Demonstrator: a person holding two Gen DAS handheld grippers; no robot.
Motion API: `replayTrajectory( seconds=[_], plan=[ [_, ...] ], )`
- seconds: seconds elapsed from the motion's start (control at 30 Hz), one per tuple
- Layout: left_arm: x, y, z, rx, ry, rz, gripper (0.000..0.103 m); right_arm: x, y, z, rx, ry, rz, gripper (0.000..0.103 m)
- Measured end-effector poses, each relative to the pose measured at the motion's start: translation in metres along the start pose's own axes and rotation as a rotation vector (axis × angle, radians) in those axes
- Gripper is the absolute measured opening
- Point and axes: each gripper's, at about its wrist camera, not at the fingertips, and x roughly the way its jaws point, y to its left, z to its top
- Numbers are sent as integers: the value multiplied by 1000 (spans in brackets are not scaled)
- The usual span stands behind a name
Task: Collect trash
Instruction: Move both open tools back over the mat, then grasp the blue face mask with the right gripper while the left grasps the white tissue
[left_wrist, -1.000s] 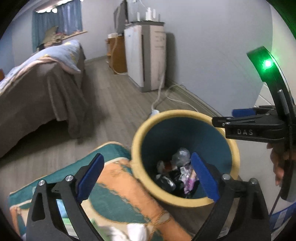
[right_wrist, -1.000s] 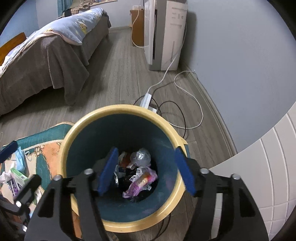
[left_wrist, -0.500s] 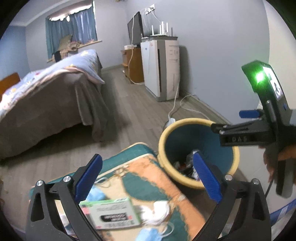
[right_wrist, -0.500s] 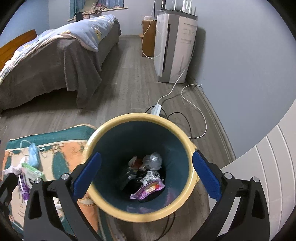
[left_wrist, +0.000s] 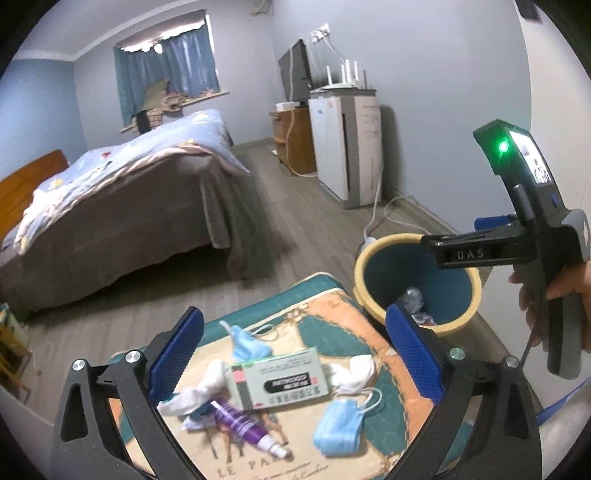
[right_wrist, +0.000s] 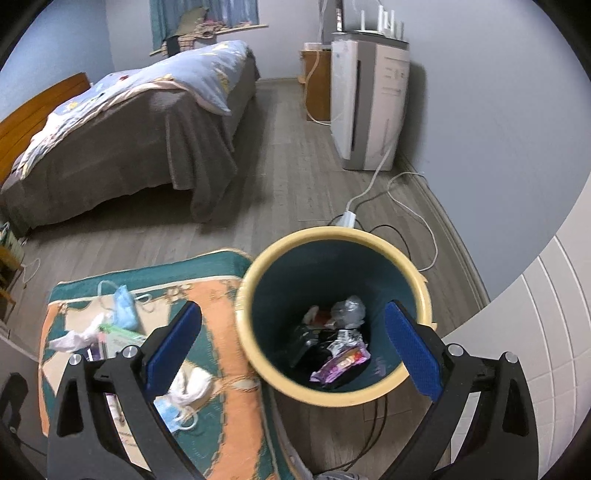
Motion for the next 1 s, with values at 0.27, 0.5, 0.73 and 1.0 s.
replayTrajectory(
  seconds=[0.27, 0.5, 0.73, 1.0],
  plan=[
    [-27, 45, -15, -95, 10, 55, 98, -15, 34, -8, -59, -14, 13, 97],
    [-36, 110, -35, -248, 26, 140, 98, -13, 64, -20, -116, 9, 20, 97],
    [-27, 158, -58, -358, 83, 223, 98, -3, 92, -24, -75, 59, 96, 97],
    [-9, 202, -85, -447, 130, 261, 98, 11, 142, -19, -134, 58, 151, 97]
  ],
)
